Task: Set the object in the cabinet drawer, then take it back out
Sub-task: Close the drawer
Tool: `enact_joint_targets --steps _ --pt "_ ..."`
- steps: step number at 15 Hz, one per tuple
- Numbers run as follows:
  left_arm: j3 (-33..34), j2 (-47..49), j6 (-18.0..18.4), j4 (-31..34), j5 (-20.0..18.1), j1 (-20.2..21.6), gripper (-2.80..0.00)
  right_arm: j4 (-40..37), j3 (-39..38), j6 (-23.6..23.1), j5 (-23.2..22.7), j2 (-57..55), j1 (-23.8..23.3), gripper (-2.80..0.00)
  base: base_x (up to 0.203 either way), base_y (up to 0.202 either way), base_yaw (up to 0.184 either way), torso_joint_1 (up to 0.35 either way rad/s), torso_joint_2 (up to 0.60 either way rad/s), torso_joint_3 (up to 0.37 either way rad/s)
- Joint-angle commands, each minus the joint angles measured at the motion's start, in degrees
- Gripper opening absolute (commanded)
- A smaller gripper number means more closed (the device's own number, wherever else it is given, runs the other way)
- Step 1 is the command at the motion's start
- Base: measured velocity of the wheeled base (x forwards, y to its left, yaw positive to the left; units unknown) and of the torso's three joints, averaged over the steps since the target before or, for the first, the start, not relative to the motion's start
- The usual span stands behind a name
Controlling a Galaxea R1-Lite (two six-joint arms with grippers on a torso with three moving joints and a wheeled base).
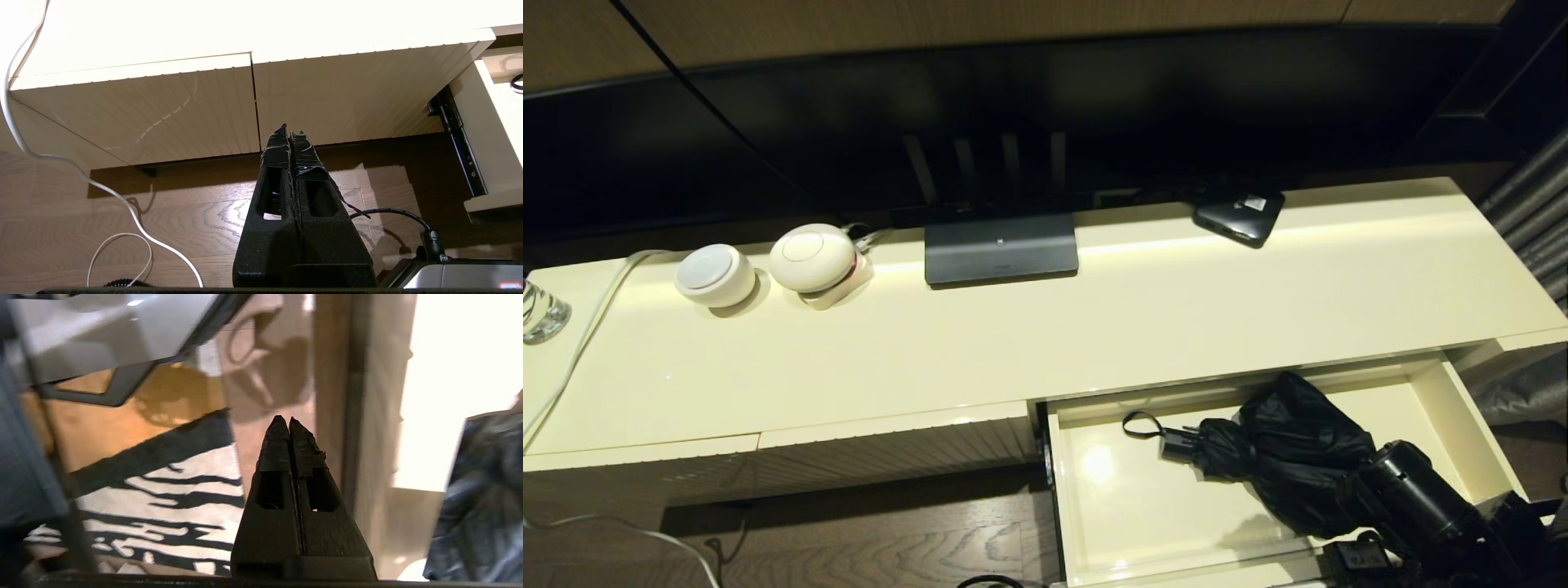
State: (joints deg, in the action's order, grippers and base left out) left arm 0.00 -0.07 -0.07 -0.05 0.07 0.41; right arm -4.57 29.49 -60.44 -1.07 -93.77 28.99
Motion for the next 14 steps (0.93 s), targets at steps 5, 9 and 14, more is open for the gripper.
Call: enact_joint_targets --steps 5,9,14 --pt "0.2 0.1 0.0 0.0 0.0 0.0 -2.8 7.0 1.0 -0.4 6.7 -2.6 -0.1 -2.8 0.0 0.0 0.0 0.0 0.0 0.0" --pt "0.2 0.0 0.0 0.0 0.0 0.0 -2.8 10.4 1.3 -0.4 10.5 -3.3 0.0 -2.8 0.0 0.0 0.0 0.0 0.0 0.0" --pt "0.2 0.1 0.0 0.0 0.0 0.0 -2.8 12.8 3.8 -0.5 12.8 -2.1 0.0 -2.8 0.0 0.0 0.0 0.0 0.0 0.0"
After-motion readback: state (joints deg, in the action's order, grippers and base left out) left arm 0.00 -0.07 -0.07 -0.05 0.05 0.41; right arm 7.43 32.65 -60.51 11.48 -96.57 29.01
